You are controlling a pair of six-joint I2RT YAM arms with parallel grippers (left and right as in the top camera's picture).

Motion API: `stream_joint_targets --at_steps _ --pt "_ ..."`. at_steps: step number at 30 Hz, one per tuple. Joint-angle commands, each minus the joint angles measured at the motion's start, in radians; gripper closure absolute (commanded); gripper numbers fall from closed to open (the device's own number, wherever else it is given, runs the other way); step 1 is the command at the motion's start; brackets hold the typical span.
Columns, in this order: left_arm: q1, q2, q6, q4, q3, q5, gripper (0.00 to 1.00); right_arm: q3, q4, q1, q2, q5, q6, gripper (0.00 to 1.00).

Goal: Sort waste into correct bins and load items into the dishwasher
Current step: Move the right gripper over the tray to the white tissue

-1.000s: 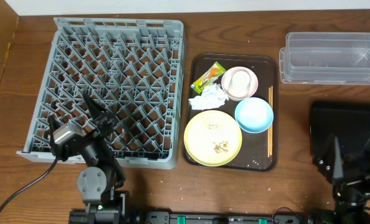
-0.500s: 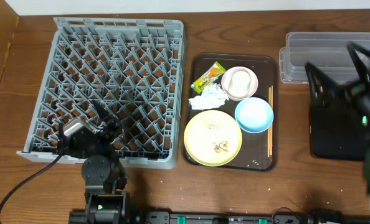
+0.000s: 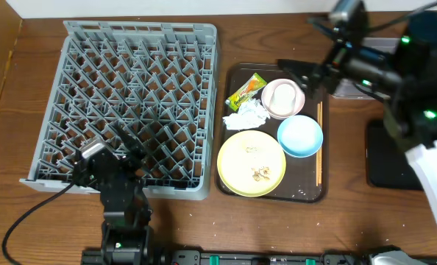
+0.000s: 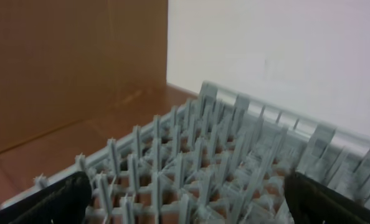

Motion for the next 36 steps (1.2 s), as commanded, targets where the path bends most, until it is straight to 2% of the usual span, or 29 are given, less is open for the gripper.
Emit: stream_joint_targets --at_steps 1,4,7,13,16,20,26,27,30,36 --pt "0.001 -0.003 0.001 -0.06 0.015 -0.013 0.0 0.021 0.06 0.064 0.038 0.03 0.091 0.01" --pt "0.001 -0.003 0.001 -0.158 0.015 -0.013 0.0 0.061 0.012 0.128 0.066 0.243 0.132 0.01" --pt "0.001 -0.003 0.001 -0.241 0.015 -0.013 0.0 0.156 -0.139 0.196 0.117 0.424 0.105 0.01" --pt "0.001 -0.003 0.002 -0.372 0.015 -0.013 0.0 0.435 -0.518 0.277 0.298 0.512 -0.002 0.01" --pt "0.001 -0.003 0.002 -0.377 0.015 -0.013 0.0 0.544 -0.615 0.295 0.386 0.522 -0.001 0.01" --pt "0.001 -0.003 0.002 -0.378 0.015 -0.013 0.0 0.612 -0.669 0.323 0.468 0.525 0.0 0.01" --pt "0.001 -0.003 0.002 -0.378 0.015 -0.013 0.0 0.609 -0.624 0.365 0.559 0.563 0.071 0.01" --pt "0.001 -0.003 0.002 -0.378 0.015 -0.013 0.0 0.609 -0.614 0.369 0.57 0.563 0.071 0.06" --pt "0.001 -0.003 0.002 -0.378 0.015 -0.013 0.0 0.609 -0.602 0.375 0.615 0.563 0.072 0.14" --pt "0.001 -0.003 0.002 -0.378 0.015 -0.013 0.0 0.608 -0.642 0.376 0.721 0.692 0.216 0.22"
